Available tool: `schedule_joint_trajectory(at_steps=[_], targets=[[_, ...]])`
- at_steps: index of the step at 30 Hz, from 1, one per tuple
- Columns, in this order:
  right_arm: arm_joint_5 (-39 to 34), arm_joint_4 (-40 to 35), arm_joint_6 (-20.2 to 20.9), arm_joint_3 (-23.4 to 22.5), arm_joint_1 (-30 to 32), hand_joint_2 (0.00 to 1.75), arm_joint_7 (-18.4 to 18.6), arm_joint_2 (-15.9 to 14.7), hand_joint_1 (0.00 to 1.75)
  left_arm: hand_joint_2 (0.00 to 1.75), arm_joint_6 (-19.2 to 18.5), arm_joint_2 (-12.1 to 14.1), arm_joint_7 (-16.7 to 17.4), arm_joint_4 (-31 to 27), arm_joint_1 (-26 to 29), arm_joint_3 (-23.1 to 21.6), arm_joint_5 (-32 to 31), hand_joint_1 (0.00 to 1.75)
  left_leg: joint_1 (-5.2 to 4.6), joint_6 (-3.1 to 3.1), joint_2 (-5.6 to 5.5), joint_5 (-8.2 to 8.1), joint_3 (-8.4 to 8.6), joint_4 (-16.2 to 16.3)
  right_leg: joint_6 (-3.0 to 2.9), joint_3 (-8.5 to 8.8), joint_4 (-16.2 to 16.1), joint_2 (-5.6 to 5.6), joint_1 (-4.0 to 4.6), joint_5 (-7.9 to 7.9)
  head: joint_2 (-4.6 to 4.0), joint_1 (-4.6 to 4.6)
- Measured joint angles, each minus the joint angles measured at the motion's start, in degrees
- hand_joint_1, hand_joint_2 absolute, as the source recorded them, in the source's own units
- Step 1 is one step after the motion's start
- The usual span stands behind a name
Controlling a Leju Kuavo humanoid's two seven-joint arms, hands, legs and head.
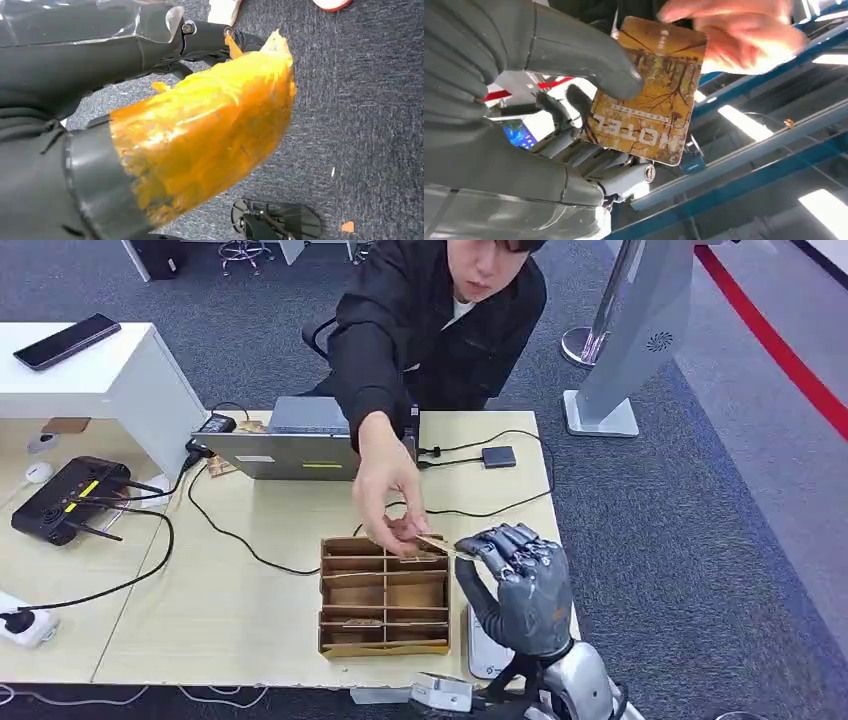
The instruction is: Pass the card to the sensor for recognition and then transmit it.
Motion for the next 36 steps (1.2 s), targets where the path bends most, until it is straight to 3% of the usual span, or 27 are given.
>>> schedule_joint_trajectory(at_steps=[9, 20, 36], targets=[[-4.49, -0.11, 0.37, 0.02, 0.18, 1.75, -0.99, 0.00, 1.75, 0.00, 0.07, -0.02, -0.02, 0.00, 0.00, 0.00, 0.79, 0.00, 0.00, 0.00, 0.00, 0.00, 0.00, 0.00, 0.00, 0.00, 0.00, 0.00, 0.00, 0.00, 0.00, 0.00], [-17.19, -0.28, 4.88, -0.11, 2.20, 1.75, -5.42, 0.15, 1.75, 0.00, 0.28, -0.02, -0.70, 0.00, 0.02, 0.00, 2.58, 0.00, 0.00, 0.00, -0.01, 0.00, 0.00, 0.00, 0.00, 0.00, 0.00, -0.01, 0.00, 0.00, 0.00, 0.00], [-25.64, 1.60, 9.09, -3.91, 8.18, 1.75, -7.08, 0.98, 1.75, 0.00, 0.79, -0.17, -1.20, 0.00, 0.09, 0.00, 4.66, 0.00, 0.00, 0.02, 0.00, -0.05, -0.01, 0.00, 0.01, -0.01, 0.00, 0.00, 0.00, -0.02, 0.00, 0.00]])
